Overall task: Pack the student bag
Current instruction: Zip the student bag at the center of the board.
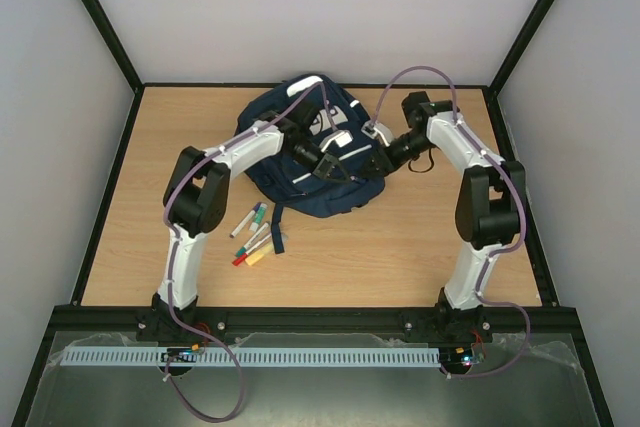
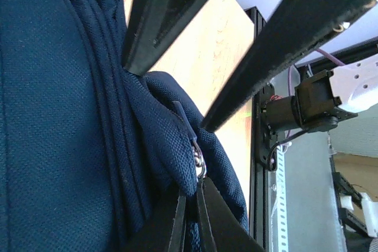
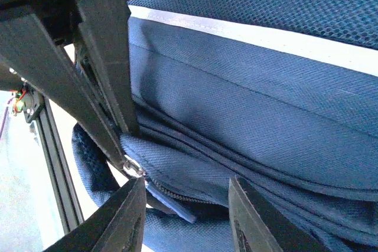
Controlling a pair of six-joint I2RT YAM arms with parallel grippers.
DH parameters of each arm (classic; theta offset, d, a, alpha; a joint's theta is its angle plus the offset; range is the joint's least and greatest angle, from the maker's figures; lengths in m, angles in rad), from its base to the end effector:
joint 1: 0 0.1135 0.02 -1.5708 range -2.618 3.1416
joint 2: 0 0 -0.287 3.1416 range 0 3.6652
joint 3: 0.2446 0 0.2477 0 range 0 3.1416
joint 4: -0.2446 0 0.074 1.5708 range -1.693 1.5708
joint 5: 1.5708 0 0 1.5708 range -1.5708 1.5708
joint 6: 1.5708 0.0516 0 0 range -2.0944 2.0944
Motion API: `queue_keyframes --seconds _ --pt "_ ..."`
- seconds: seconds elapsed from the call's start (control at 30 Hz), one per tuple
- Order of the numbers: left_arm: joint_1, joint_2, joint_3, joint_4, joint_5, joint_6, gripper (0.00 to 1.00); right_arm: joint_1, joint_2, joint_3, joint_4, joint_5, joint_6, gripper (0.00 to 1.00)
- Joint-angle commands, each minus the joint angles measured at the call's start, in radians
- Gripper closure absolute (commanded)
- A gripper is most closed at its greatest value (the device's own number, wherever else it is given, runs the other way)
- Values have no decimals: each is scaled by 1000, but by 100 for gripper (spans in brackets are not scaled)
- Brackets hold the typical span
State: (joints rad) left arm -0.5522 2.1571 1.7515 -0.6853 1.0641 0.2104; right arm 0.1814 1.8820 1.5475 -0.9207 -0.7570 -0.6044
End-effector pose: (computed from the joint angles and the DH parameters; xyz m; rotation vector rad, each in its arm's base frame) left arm 0.3756 -0.2844 0.2250 1.2387 2.1417 -1.5225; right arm 0.3764 0.1051 0.2585 -1.1205 2.2839 0.9023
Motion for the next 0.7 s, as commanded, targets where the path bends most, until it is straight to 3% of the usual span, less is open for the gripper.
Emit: queue_keyframes --seconds 0.0,0.17,0.3,0.5,0.67 --pt "33 17 57 93 125 -53 98 11 2 26 -89 -18 -21 61" --pt "41 18 62 86 123 -46 98 -10 -75 31 -106 -20 28 55" --pt "49 17 69 74 130 -32 98 -11 -105 -25 -128 -37 31 57" --pt "51 10 66 49 145 -8 98 -8 -66 -46 -115 -37 35 60" --pt "49 7 69 62 149 -20 97 3 -16 7 -135 -32 9 56"
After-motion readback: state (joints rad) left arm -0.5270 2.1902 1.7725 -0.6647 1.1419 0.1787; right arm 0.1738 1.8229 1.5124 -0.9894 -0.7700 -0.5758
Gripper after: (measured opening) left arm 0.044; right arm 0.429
